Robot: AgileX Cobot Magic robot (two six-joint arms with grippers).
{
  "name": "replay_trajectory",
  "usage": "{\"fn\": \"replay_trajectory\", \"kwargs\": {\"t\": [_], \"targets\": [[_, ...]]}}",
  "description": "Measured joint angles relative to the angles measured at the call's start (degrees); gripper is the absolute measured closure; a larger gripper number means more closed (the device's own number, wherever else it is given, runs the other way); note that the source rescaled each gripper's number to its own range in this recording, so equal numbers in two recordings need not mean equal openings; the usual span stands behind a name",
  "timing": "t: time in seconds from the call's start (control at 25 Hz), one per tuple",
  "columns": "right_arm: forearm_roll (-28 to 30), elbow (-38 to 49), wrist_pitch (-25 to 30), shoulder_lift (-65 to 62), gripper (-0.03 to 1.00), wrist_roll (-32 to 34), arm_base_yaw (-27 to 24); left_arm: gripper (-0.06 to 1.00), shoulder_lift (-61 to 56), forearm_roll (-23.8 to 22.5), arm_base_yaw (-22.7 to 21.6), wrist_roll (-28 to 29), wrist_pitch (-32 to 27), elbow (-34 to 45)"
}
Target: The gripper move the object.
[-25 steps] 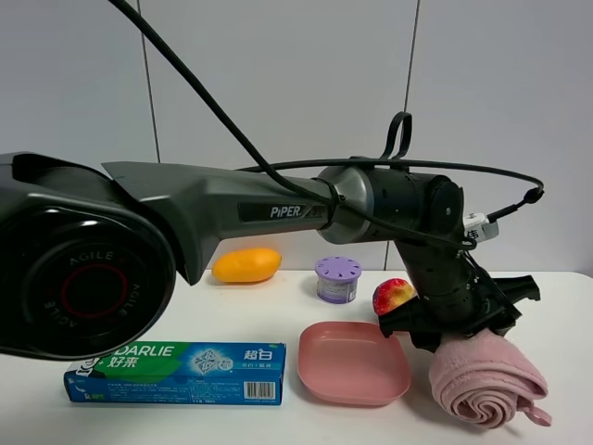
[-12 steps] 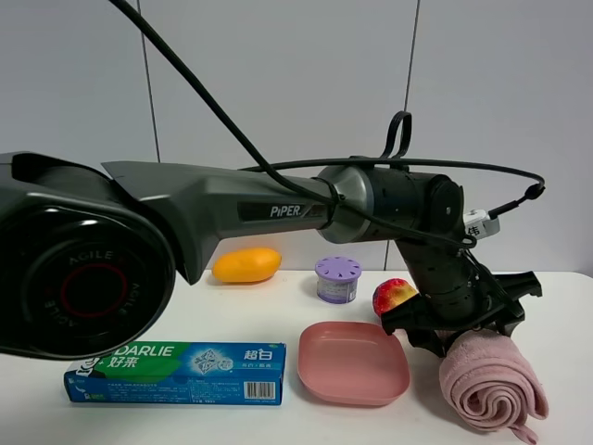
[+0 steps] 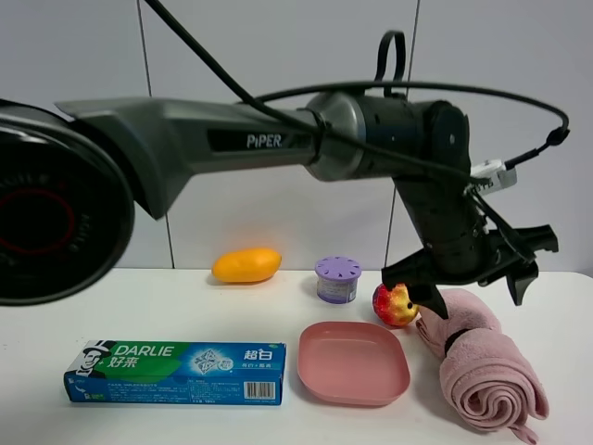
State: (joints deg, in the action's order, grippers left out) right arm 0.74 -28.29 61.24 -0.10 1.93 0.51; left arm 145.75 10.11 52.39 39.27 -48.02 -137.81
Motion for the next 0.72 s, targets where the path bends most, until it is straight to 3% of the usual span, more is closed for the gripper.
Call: {"fn": "replay_trajectory", "kwargs": {"t": [0.16, 0.4, 0.56, 0.72], "targets": [[0.00, 0.00, 0.00, 0.00, -0.03, 0.00, 0.00, 0.31, -5.50, -0.14, 0.00, -5.92, -2.64, 0.00], [0.00, 0.00, 0.00, 0.00, -0.03, 0.00, 0.00, 0.31, -15.76, -1.82, -2.07, -22.20, -10.89, 0.00], [0.00, 0.00, 0.00, 0.00, -0.03, 0.00, 0.00, 0.31, -21.67, -8.27, -4.45, -31.48, -19.50, 0.00], [0.00, 0.00, 0.00, 0.00, -0.03, 0.00, 0.00, 0.31, -26.14, -16.89, -6.70, -36.97, -21.48, 0.00]]}}
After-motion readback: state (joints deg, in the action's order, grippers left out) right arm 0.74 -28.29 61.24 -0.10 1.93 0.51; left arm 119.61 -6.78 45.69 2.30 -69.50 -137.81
